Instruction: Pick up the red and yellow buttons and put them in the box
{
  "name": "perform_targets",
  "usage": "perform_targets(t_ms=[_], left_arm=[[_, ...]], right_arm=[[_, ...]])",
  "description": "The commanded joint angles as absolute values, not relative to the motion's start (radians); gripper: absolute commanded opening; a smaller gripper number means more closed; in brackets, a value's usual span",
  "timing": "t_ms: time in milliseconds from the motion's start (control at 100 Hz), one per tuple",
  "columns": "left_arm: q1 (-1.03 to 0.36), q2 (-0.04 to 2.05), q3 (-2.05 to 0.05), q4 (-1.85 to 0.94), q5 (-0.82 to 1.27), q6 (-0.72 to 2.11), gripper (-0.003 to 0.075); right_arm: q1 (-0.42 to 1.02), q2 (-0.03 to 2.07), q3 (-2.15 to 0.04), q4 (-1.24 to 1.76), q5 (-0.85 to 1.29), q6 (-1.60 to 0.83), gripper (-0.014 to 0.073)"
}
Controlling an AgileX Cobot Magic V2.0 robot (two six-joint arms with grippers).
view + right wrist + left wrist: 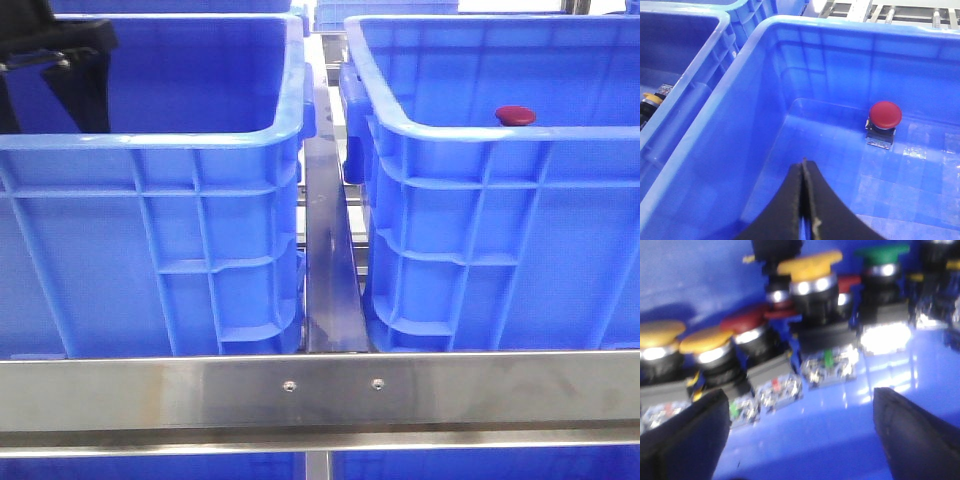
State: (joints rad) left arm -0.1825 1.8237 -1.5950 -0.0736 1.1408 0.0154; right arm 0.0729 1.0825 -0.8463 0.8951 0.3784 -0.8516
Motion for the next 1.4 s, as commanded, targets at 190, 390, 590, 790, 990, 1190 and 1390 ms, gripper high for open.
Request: perform_targets(t_ms=[190, 390, 590, 790, 990, 1190, 1390], left_arm=[[-0.206, 1.823, -1.629, -0.096, 1.036, -0.010, 0.0558], [-0.206, 1.854, -1.630, -0.097, 0.998, -0.012, 0.0557], [-0.206, 1.883, -1.630, -0.097, 0.995, -0.012, 0.0557], [-0.206, 1.883, -1.630, -0.097, 0.996, -0.010, 0.0381], [-0.206, 1.883, -1.630, -0.097, 0.998, -0.008, 0.0107], [-0.206, 1.857, -1.630, -0.104, 1.004, 0.033, 0.0106], [-0.206, 1.766, -1.630, -0.245, 1.043, 0.259, 0.0106]], right_arm=[[0.072, 1.059, -0.872, 0.919, 0.333, -0.859, -0.0064], [0.072, 1.059, -0.872, 0.919, 0.323, -0.859, -0.0064], [0.072, 1.059, -0.872, 0.919, 0.323, -0.859, -0.0064], [0.072, 1.059, -0.872, 0.919, 0.318, -0.859, -0.0064], [0.072, 1.059, -0.872, 0.919, 0.318, -0.859, -0.0064], [0.072, 1.059, -0.872, 0.919, 0.316, -0.859, -0.0064], [0.072, 1.059, -0.874, 0.919, 0.319, -0.859, -0.0064]])
